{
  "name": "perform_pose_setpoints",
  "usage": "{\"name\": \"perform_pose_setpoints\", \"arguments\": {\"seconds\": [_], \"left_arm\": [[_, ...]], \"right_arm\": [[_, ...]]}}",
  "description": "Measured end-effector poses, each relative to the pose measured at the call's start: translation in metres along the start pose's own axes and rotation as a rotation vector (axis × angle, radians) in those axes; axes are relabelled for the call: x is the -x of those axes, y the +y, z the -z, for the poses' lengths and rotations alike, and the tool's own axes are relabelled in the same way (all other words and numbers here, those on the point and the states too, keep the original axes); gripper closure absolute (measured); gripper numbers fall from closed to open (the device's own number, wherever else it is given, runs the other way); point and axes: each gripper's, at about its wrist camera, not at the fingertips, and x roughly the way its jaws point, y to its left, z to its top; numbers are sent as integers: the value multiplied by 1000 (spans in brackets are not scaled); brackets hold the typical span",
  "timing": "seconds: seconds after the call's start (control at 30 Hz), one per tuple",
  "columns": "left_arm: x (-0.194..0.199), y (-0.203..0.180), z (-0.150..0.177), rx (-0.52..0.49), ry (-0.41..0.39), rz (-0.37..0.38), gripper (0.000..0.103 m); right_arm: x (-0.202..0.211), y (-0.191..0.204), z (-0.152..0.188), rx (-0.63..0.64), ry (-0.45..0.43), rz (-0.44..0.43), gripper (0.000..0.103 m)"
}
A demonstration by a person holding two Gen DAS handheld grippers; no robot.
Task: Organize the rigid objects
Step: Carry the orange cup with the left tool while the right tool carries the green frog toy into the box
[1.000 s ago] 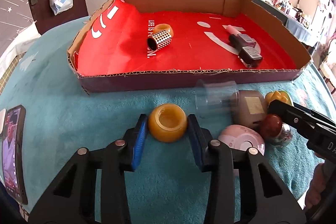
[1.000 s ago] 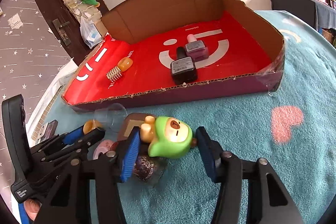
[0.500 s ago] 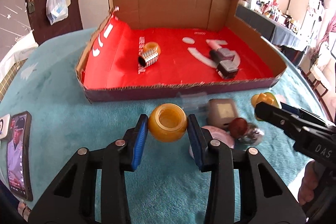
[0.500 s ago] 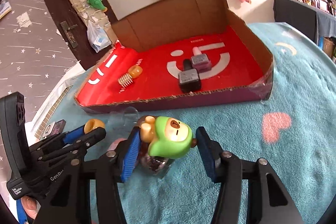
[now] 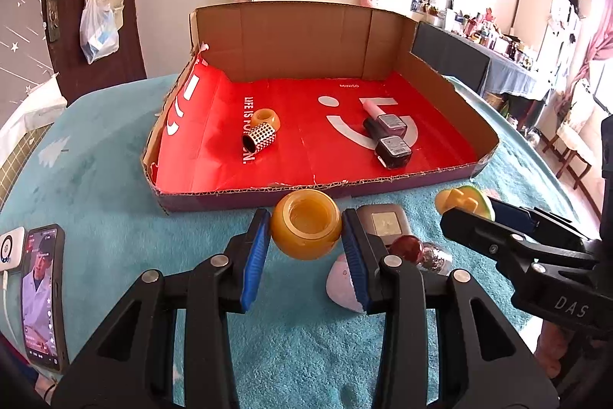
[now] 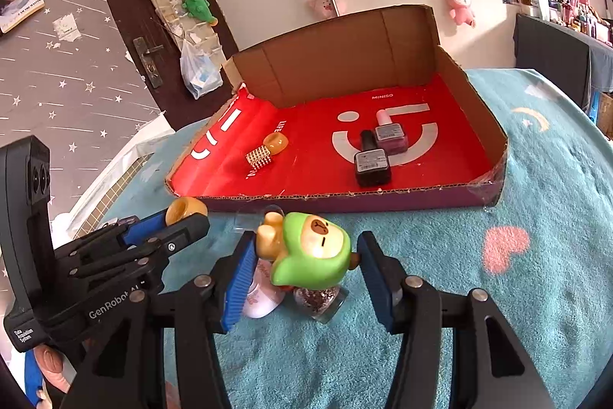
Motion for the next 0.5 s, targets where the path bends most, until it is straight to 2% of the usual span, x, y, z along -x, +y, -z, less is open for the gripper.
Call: {"name": "perform_pose_setpoints", "arguments": {"seconds": [0.5], "left_arm": [[-5, 12, -16, 15, -21, -8, 67]], "right_arm": [[-3, 4, -16, 28, -17, 2, 47]]}}
